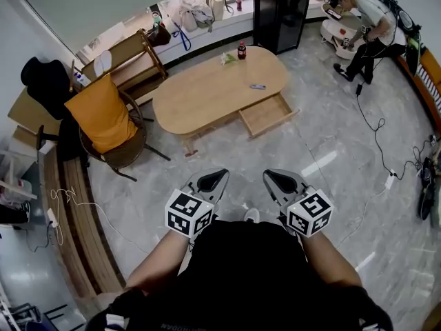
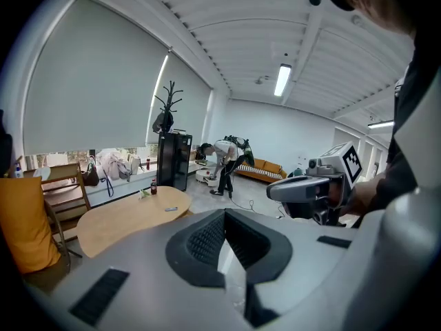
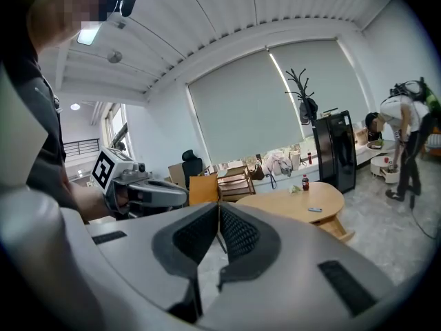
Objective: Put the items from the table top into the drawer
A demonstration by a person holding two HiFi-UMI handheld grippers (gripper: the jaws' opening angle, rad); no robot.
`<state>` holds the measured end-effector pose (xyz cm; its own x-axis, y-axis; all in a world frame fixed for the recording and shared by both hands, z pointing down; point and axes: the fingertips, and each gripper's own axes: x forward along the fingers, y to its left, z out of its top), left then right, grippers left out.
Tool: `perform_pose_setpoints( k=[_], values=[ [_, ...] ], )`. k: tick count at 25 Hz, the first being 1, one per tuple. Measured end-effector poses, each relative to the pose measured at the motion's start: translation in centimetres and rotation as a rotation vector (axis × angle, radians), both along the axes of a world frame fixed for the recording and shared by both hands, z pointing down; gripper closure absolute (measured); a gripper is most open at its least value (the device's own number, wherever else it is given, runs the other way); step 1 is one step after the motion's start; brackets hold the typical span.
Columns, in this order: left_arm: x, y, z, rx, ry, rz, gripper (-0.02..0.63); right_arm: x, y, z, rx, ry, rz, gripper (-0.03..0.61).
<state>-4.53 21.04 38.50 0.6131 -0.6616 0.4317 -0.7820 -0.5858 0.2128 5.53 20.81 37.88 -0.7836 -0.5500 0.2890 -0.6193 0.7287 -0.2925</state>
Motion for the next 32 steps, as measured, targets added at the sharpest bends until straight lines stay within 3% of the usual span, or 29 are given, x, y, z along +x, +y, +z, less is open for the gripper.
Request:
perform_pose_setpoints(
  k=[5, 18, 28, 32],
  values=[
    [2.3, -1.0, 1.7, -0.069, -0.005, 0.003, 0.612, 2.9, -1.5, 0.9, -0.029, -0.009, 0.028, 0.574],
    [5.9, -6.8, 3.7, -0.121, -0.008, 0.086, 0.612, 6.8, -6.0, 3.2, -0.087, 0.001, 0.109, 0.574],
    [6.1, -17.7, 4.9, -0.12, 0.007, 0.119, 0.612, 6.2, -15.7, 4.9, -0.122, 0.052, 0.111, 0.574],
    [5.2, -23.2, 4.4, -0.094, -0.018, 0.146, 0.612, 4.3, -21.8, 3.3, -0.08, 0.071, 0.091, 0.574]
  ],
)
